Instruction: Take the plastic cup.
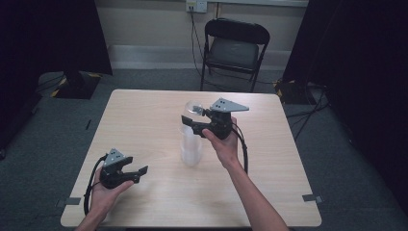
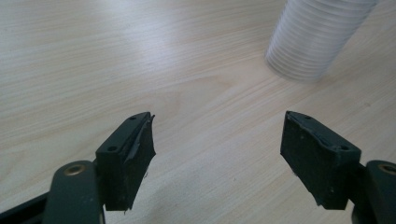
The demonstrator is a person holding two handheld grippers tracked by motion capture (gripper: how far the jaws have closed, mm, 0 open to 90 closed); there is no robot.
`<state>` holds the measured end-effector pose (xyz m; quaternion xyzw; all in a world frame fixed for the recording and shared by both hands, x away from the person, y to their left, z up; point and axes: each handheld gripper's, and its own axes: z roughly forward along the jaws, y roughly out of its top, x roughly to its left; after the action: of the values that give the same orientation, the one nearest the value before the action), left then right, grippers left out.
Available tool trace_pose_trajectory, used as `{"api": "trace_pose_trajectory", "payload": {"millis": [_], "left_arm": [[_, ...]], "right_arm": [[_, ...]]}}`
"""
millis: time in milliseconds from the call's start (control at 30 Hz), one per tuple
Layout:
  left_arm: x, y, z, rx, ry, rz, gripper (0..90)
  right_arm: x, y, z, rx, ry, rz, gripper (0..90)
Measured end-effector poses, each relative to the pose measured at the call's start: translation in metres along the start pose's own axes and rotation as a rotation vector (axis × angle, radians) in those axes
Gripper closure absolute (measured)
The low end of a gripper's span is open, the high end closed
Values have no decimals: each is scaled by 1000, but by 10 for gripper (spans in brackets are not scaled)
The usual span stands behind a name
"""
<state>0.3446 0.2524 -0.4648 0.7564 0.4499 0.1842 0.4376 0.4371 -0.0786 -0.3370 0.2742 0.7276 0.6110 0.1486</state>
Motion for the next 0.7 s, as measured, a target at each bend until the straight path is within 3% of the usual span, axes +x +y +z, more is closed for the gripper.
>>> {"api": "trace_pose_trajectory", "payload": {"millis": [700], "left_arm": [[-9, 5, -2, -34, -35, 2, 251]], "right_arm": [[3, 16, -28, -85, 5, 39, 436]]}}
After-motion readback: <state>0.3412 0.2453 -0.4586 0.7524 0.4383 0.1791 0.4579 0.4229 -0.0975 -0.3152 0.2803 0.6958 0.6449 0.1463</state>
